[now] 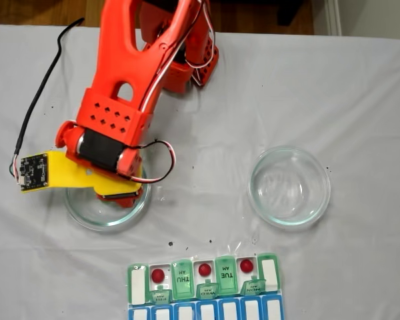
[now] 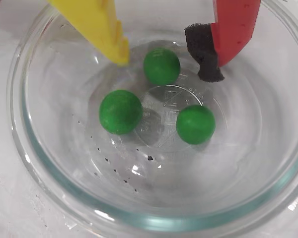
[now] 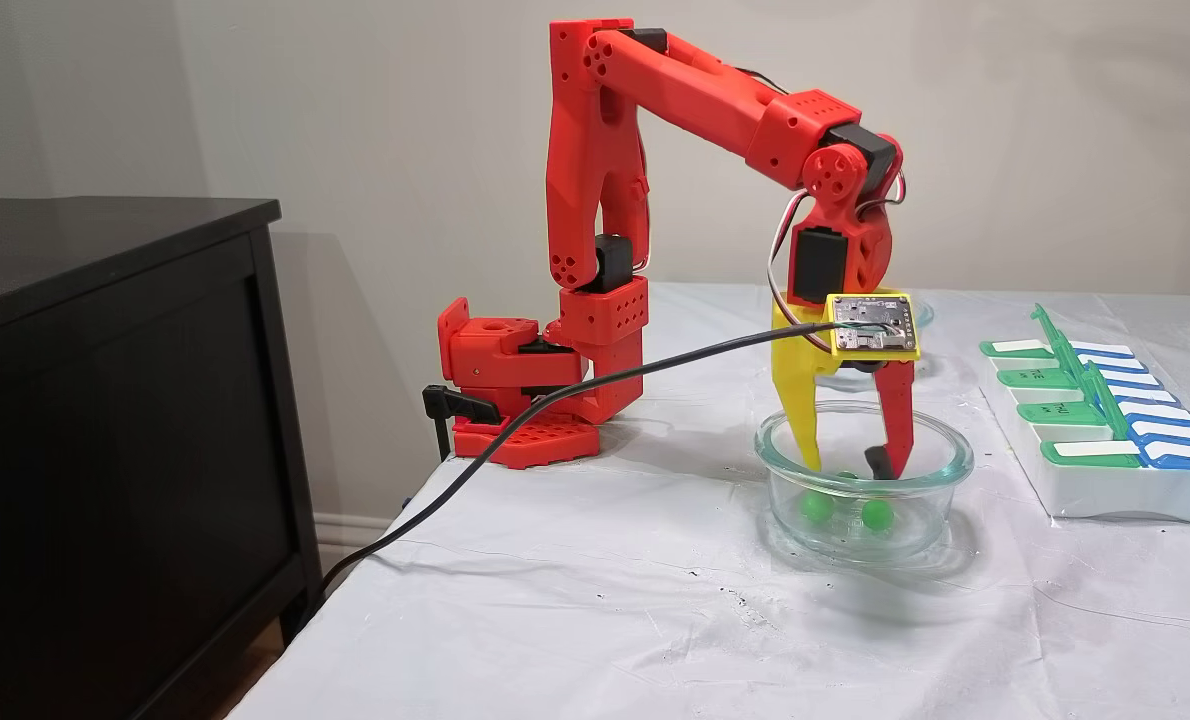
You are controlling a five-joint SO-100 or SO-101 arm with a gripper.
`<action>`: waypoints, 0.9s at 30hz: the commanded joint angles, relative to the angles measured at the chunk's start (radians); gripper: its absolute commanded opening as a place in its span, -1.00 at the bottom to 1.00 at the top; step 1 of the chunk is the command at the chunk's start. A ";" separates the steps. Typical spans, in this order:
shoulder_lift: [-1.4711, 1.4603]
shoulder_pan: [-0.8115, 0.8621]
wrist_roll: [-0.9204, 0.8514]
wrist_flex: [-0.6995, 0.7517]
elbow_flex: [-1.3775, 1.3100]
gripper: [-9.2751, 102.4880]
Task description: Sort medicines into box.
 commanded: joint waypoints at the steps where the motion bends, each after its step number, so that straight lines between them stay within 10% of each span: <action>1: 0.064 -0.011 0.006 -0.012 -0.015 -0.41; 27: 0.029 0.002 -0.038 -0.072 -0.014 -0.46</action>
